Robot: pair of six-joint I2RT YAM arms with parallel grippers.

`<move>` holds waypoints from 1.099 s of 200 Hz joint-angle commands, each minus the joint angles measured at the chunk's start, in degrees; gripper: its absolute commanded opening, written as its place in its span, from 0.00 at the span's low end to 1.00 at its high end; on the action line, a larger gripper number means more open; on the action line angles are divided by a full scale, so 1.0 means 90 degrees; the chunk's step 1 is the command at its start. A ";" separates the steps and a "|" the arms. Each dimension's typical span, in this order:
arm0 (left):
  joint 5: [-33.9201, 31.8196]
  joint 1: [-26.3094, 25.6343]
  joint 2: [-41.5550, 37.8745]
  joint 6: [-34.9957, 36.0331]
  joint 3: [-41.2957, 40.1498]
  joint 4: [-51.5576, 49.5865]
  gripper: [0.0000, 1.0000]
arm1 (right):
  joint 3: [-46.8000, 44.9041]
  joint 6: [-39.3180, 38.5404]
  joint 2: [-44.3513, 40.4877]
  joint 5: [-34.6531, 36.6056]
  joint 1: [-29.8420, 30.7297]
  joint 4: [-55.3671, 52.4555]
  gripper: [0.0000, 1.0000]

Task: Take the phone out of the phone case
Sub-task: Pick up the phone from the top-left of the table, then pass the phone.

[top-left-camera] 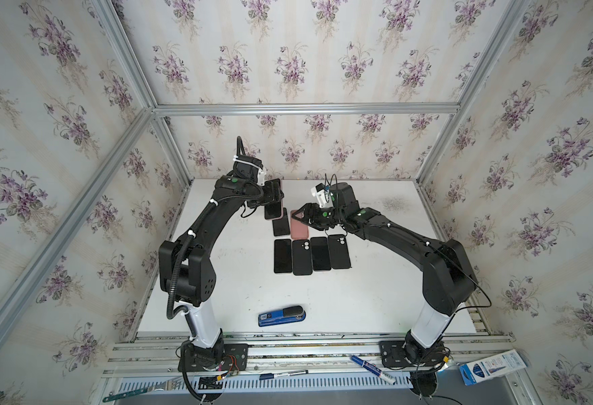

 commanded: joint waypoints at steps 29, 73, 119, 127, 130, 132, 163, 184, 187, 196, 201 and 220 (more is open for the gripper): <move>-0.0066 -0.0360 -0.0128 -0.0302 0.0029 0.0352 0.59 | 0.0336 -0.0137 0.0200 -0.0179 0.0101 0.0252 0.59; -0.0059 -0.0548 -0.0169 -0.0383 0.0007 0.0434 0.59 | 0.0455 -0.0072 0.0336 -0.0129 0.0123 0.0272 0.56; -0.0066 -0.0661 -0.0251 -0.0395 -0.0064 0.0482 0.59 | 0.0535 -0.0004 0.0402 -0.0081 0.0122 0.0314 0.45; -0.0066 -0.0674 -0.0266 -0.0400 -0.0090 0.0496 0.59 | 0.0546 0.0006 0.0405 -0.0069 0.0114 0.0328 0.43; -0.0066 -0.0676 -0.0272 -0.0396 -0.0094 0.0502 0.59 | 0.0543 0.0006 0.0405 -0.0071 0.0117 0.0323 0.42; -0.0066 -0.0676 -0.0273 -0.0394 -0.0095 0.0497 0.59 | 0.0548 0.0006 0.0405 -0.0072 0.0121 0.0322 0.42; -0.0066 -0.0686 -0.0294 -0.0399 -0.0132 0.0542 0.58 | 0.0572 0.0006 0.0407 -0.0023 0.0122 0.0301 0.34; -0.0066 -0.0686 -0.0327 -0.0419 -0.0159 0.0579 0.58 | 0.0572 0.0043 0.0400 -0.0041 0.0123 0.0294 0.23; -0.0066 -0.0686 -0.0332 -0.0422 -0.0166 0.0589 0.58 | 0.0572 0.0045 0.0397 -0.0047 0.0118 0.0301 0.21; -0.0054 -0.0686 -0.0342 -0.0438 -0.0168 0.0603 0.58 | 0.0573 0.0069 0.0401 -0.0061 0.0123 0.0309 0.17; -0.0033 -0.0686 -0.0350 -0.0452 -0.0167 0.0615 0.58 | 0.0562 0.0097 0.0401 -0.0070 0.0123 0.0313 0.15; 0.0060 -0.0696 -0.0389 -0.0480 -0.0196 0.0693 0.59 | 0.0487 0.0186 0.0370 -0.0137 0.0120 0.0452 0.04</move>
